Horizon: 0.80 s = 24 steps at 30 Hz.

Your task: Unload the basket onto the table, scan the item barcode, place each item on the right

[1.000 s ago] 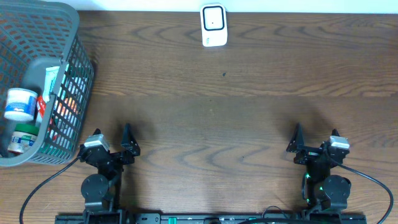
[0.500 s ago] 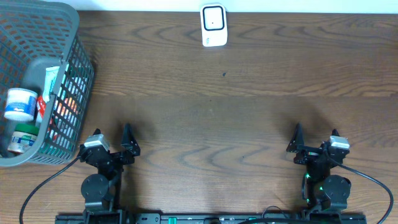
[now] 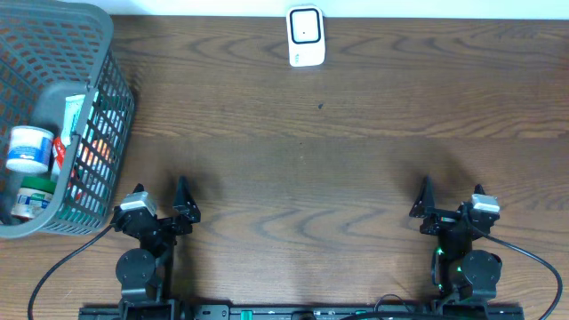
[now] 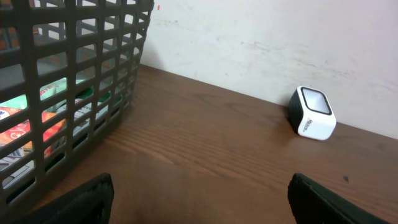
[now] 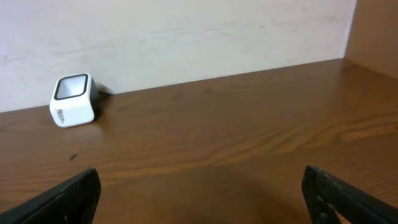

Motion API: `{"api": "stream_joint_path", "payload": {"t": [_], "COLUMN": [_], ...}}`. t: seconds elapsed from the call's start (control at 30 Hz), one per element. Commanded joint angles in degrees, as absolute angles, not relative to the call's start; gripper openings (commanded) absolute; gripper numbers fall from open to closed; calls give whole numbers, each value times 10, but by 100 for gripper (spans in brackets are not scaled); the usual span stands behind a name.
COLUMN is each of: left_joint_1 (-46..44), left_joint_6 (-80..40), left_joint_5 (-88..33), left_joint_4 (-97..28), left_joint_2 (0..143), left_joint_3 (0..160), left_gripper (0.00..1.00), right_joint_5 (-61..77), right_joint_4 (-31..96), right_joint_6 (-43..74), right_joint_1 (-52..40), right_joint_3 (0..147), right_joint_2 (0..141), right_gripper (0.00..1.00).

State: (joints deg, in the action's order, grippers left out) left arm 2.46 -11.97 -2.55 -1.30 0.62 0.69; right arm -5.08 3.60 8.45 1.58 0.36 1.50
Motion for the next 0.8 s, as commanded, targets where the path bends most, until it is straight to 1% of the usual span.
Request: {"api": "stream_joint_path", "payload": {"t": [0.0, 0.77], "left_joint_1": [25, 25], "left_joint_6": [-114, -114], "left_joint_5": [-3, -4], "left_joint_4": [-41, -41], "left_joint_2": [2, 24], "left_joint_3": [2, 2], "left_gripper": [89, 89], "right_joint_5": [-50, -51], "right_joint_4": [38, 38], "right_joint_6": [76, 76], "right_joint_1": [14, 14], "right_joint_3": [3, 3], "right_joint_2": [15, 15], "right_gripper": [99, 99]}}
